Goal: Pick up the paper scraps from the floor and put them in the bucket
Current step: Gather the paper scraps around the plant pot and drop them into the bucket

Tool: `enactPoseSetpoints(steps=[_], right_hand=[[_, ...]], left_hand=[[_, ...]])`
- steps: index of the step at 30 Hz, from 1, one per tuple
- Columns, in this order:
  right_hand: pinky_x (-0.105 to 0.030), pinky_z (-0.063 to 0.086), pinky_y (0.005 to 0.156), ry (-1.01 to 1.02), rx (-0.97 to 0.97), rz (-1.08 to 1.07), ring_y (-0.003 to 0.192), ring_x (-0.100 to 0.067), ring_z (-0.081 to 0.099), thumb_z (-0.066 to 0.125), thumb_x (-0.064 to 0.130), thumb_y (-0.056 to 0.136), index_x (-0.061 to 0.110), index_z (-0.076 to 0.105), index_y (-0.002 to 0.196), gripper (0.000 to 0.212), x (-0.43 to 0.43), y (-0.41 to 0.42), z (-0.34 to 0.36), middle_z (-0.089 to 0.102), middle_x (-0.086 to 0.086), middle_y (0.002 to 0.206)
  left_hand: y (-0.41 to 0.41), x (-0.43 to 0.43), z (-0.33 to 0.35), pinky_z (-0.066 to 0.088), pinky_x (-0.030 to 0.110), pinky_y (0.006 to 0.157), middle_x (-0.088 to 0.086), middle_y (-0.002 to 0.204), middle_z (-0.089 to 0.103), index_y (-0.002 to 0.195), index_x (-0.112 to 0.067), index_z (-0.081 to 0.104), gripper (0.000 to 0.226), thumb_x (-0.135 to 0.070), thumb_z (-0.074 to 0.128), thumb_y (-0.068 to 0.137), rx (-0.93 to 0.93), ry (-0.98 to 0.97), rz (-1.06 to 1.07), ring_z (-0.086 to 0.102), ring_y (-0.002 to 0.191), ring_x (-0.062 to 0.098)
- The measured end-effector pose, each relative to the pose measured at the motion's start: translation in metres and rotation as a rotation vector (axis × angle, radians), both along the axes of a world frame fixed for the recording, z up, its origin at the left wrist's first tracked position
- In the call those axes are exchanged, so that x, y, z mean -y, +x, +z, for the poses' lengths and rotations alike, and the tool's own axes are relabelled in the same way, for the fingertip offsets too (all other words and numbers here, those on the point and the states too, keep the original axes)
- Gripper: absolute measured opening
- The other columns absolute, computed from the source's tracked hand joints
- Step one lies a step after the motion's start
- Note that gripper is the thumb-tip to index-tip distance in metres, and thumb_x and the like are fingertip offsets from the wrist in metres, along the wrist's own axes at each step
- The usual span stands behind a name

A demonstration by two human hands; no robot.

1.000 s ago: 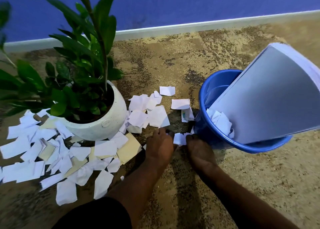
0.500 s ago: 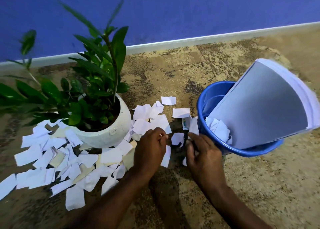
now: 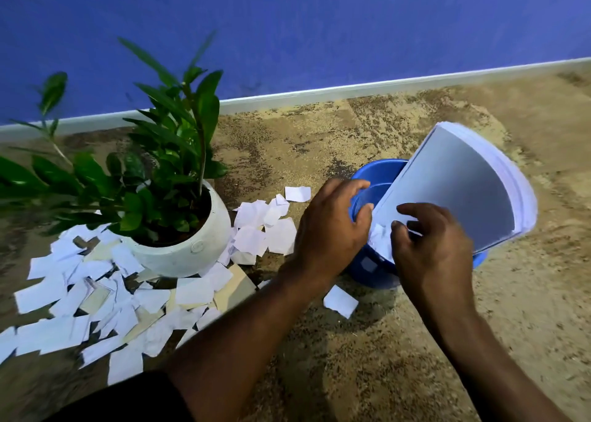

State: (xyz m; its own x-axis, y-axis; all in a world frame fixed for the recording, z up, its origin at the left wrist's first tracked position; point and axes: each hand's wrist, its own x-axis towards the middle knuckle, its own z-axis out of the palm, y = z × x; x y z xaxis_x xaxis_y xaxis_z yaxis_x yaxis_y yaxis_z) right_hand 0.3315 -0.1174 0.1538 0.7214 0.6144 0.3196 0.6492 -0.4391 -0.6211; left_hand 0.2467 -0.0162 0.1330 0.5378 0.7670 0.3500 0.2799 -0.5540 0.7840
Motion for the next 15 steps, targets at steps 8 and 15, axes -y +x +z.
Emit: enactPoseSetpoints(steps=[8, 15], right_hand=[[-0.007, 0.042, 0.075, 0.110, 0.052, 0.258, 0.082, 0.000, 0.054, 0.064, 0.008, 0.084, 0.016, 0.068, 0.096, 0.015, 0.025, -0.056, -0.042, 0.064, 0.006, 0.093], [-0.038, 0.051, 0.086, -0.626, -0.146, 0.282, 0.102, -0.032, 0.061, 0.050, 0.018, 0.093, 0.011, 0.058, 0.121, 0.030, 0.031, -0.053, -0.154, 0.061, -0.016, 0.120]], left_hand=[[-0.041, 0.000, -0.055, 0.054, 0.035, 0.080, 0.000, 0.111, 0.061, 0.116, -0.020, 0.060, 0.028, -0.023, 0.056, 0.088, -0.059, -0.062, 0.198, 0.061, 0.095, 0.015], [-0.087, 0.007, -0.155, 0.039, 0.030, 0.105, 0.002, 0.144, 0.044, 0.137, -0.020, 0.039, 0.071, -0.049, 0.068, 0.079, -0.654, -0.270, 0.184, 0.044, 0.129, 0.019]])
